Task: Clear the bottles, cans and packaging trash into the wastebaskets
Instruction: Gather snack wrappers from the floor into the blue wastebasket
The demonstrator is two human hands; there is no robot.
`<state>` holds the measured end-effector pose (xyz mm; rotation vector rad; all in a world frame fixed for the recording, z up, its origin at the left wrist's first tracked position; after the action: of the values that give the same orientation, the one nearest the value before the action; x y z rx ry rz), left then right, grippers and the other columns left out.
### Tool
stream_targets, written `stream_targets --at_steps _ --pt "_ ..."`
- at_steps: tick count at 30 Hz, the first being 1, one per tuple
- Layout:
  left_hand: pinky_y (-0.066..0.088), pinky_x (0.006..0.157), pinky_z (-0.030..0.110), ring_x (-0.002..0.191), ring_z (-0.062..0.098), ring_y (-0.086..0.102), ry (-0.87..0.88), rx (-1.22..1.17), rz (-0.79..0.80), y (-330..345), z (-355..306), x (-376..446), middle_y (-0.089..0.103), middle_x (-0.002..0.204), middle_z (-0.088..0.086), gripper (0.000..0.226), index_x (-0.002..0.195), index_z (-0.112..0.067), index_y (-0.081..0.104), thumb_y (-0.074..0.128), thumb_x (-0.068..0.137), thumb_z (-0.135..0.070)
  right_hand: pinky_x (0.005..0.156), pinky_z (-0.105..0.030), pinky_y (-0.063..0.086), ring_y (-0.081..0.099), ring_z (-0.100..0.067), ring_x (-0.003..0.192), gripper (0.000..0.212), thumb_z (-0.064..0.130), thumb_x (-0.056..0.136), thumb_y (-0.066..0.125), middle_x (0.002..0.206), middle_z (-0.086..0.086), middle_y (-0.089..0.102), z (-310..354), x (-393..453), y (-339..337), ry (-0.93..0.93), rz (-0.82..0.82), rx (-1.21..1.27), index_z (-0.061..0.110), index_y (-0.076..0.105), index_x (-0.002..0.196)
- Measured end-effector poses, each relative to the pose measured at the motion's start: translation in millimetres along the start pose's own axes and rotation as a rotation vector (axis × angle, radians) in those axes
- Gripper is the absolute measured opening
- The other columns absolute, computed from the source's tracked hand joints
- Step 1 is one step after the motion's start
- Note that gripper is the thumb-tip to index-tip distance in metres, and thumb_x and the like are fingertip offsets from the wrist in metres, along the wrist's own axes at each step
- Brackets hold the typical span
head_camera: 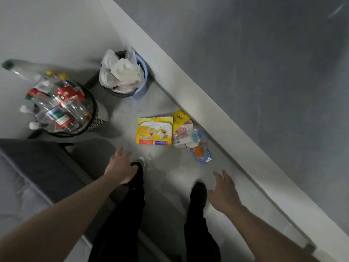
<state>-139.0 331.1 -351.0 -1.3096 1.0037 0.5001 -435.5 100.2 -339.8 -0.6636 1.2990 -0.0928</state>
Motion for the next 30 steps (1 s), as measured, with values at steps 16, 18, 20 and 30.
stream_targets --at_steps 16,18,20,30 --pt "0.042 0.107 0.048 0.139 0.036 0.035 -0.109 -0.174 0.034 176 -52 101 0.01 0.163 -0.003 0.068 0.148 -0.03 0.04 0.066 0.086 -0.034 0.113 -0.038 0.032 0.038 -0.032 0.139 0.075 0.034 0.087 0.068 0.147 -0.014 0.041 -32 173 47 -0.056 -0.073 0.016 0.013 0.034 0.151" --pt "0.042 0.106 0.048 0.138 0.038 0.035 -0.151 -0.207 0.022 202 -38 136 0.009 0.162 -0.003 0.073 0.149 -0.032 0.038 0.069 0.083 -0.033 0.108 -0.041 0.04 0.047 -0.033 0.13 0.075 0.042 0.082 0.073 0.135 -0.012 0.05 -31 219 67 -0.04 -0.117 0.076 0.017 0.041 0.145" --pt "0.043 0.104 0.048 0.137 0.041 0.035 -0.21 -0.269 -0.018 227 -23 172 0.007 0.162 -0.001 0.083 0.151 -0.032 0.032 0.075 0.079 -0.031 0.108 -0.043 0.041 0.047 -0.033 0.13 0.083 0.048 0.078 0.076 0.136 -0.012 0.048 -29 260 86 -0.013 -0.14 0.151 0.019 0.039 0.146" --pt "0.042 0.103 0.051 0.13 0.047 0.041 -0.168 -0.26 -0.185 325 24 283 0.014 0.157 0.007 0.084 0.147 -0.033 0.026 0.076 0.079 -0.042 0.111 -0.052 0.035 0.027 -0.035 0.147 0.142 0.057 0.053 0.093 0.163 -0.011 0.018 -36 373 190 0.155 -0.354 0.243 0.017 0.007 0.159"
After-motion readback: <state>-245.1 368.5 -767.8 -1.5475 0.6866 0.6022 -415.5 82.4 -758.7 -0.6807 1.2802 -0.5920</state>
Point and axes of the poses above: each hand's wrist, its own x-axis towards the middle knuckle, its own y-axis out of the palm, z = x × y, the point moved 4 cm from there along x, towards the middle knuckle
